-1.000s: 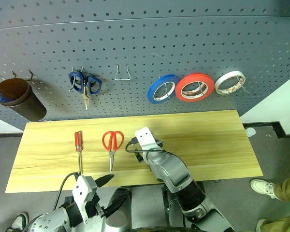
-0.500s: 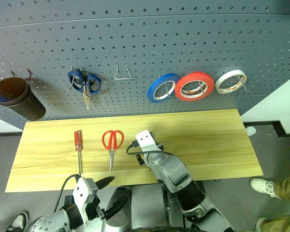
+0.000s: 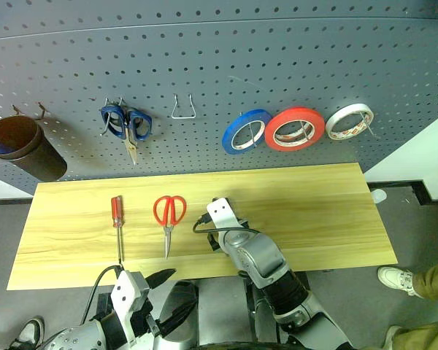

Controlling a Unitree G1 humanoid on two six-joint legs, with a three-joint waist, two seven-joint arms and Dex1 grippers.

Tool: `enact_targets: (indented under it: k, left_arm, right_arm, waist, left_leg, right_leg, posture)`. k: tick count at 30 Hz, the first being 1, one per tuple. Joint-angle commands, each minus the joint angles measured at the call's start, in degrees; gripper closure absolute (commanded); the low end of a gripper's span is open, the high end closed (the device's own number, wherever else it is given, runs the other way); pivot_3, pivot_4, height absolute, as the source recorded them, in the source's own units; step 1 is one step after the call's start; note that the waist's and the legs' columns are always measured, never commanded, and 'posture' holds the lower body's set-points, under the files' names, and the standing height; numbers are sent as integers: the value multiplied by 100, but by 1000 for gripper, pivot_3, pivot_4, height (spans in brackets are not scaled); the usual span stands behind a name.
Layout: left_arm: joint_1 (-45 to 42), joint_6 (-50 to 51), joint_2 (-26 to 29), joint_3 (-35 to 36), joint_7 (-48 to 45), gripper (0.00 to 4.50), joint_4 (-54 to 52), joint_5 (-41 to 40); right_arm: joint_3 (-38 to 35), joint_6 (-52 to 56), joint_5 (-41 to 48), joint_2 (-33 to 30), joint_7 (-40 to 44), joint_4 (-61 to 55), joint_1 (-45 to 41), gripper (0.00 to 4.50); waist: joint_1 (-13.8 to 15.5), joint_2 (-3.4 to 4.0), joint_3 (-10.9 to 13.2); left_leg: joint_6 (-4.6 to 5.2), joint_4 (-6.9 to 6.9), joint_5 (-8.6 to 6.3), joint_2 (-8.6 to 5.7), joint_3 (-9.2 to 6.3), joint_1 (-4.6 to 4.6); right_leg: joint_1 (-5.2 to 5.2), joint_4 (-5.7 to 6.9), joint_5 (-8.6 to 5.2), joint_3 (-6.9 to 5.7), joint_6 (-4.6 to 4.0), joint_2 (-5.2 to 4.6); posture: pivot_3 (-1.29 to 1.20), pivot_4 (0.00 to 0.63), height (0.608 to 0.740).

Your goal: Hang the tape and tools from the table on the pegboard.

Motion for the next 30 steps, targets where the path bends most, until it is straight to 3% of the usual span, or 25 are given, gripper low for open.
enact_targets:
  k: [1,7,10,16,26,30]
  left_arm:
    - [143,65,37,-47,46,0,-242,-27]
    - [148,160,51,-70,104,0,-346,-45]
    - [153,190,60,-68,104,0,-371,-46]
    - [104,254,60,-95,134,0,-418,-56]
    - [82,180,56,-77,77,0,-377,-86]
    - [13,-28,12,-48,-50,0,-292,-132]
  right_arm:
    - [-9,-65,-10,640,6,46,203,13]
    - [-12,-91,-30,649,-2,65,213,13]
    - [-6,-108,-37,638,-1,67,219,575]
    - [26,-186,-63,595,27,95,215,2395]
    - [164,-476,-22,456,334,-87,258,2398]
    - [300,-828,114,272,728,-663,452,2399]
  waist:
    - [-2,0,1]
    - [-33,2,5]
    - [-52,5,9]
    - [-143,4,13]
    - [-155,2,37]
    - [-153,-6,64]
  left_leg:
    - [0,0,0,0,0,0]
    - [0,0,0,0,0,0]
    - [0,0,0,0,-1,0]
    - [0,0,0,0,-1,0]
    - [0,0,0,0,-1,-1]
    - [0,-1,0,0,-1,-11]
  right_leg:
    - [0,0,0,0,0,0]
    - [0,0,0,0,0,0]
    - [0,1,0,0,0,0]
    - [0,0,0,0,0,0]
    - [-1,1,0,0,1,0]
    - [-12,1,0,0,1,0]
  posture:
    - [418,289,703]
    - [415,292,703]
    - [413,292,703]
    - [414,289,703]
    - [410,286,703]
    - [407,282,703]
